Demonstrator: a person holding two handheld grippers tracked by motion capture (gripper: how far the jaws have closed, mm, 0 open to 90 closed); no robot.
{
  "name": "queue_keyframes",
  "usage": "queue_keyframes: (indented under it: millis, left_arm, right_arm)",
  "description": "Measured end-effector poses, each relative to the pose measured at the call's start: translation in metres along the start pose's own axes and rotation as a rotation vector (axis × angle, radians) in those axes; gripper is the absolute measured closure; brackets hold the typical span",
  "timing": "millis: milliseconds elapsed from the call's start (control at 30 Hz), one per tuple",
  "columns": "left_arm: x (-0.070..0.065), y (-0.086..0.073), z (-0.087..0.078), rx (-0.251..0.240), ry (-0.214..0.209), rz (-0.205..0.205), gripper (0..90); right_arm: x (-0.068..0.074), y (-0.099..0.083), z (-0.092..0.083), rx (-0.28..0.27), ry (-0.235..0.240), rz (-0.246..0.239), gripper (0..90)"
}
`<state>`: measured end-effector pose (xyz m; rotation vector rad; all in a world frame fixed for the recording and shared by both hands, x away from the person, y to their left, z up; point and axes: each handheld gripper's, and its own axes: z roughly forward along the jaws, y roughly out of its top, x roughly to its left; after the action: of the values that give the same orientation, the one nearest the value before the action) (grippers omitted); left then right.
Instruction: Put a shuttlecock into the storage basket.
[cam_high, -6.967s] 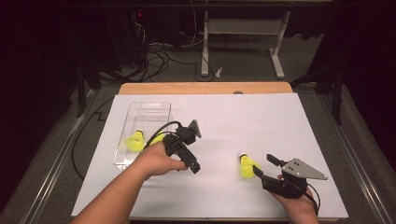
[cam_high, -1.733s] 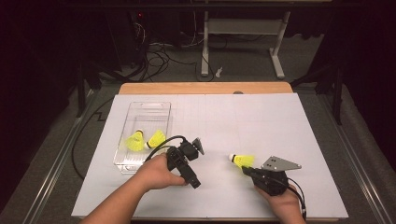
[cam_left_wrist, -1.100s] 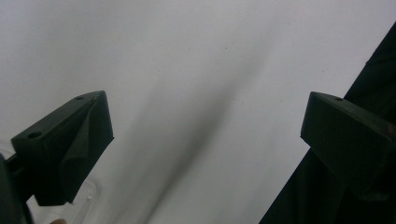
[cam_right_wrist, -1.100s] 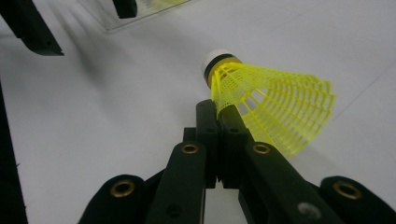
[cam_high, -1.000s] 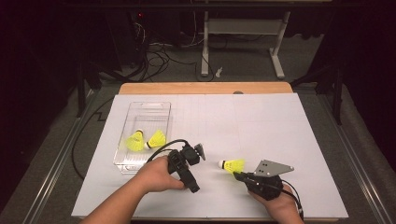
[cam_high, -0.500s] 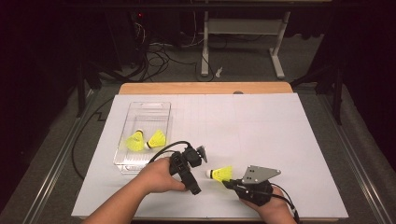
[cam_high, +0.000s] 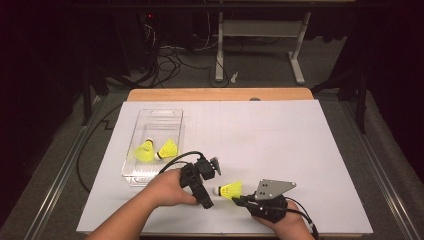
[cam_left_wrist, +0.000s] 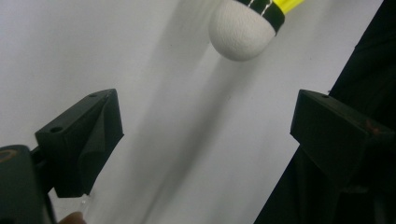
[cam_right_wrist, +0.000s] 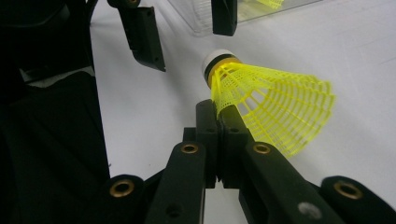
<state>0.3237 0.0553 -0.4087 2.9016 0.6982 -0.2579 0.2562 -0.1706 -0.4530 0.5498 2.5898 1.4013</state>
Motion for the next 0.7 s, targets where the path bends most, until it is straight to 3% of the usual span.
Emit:
queue_keyframes:
  millis: [367, 500, 700]
  left_arm:
    - [-0.002, -0.002, -0.014, -0.011, 0.002, 0.025, 16.3]
    - [-0.007, -0.001, -0.012, 0.001, 0.007, 0.058, 18.4]
    - [-0.009, 0.002, -0.010, -0.003, 0.013, 0.067, 23.5]
  right_arm:
    - [0.002, 0.005, 0.001, -0.023, 0.032, -0.001, 90.0]
    - [0.002, 0.006, 0.001, -0.028, 0.038, 0.004, 90.0]
    - [0.002, 0.008, 0.003, -0.029, 0.042, 0.001, 90.0]
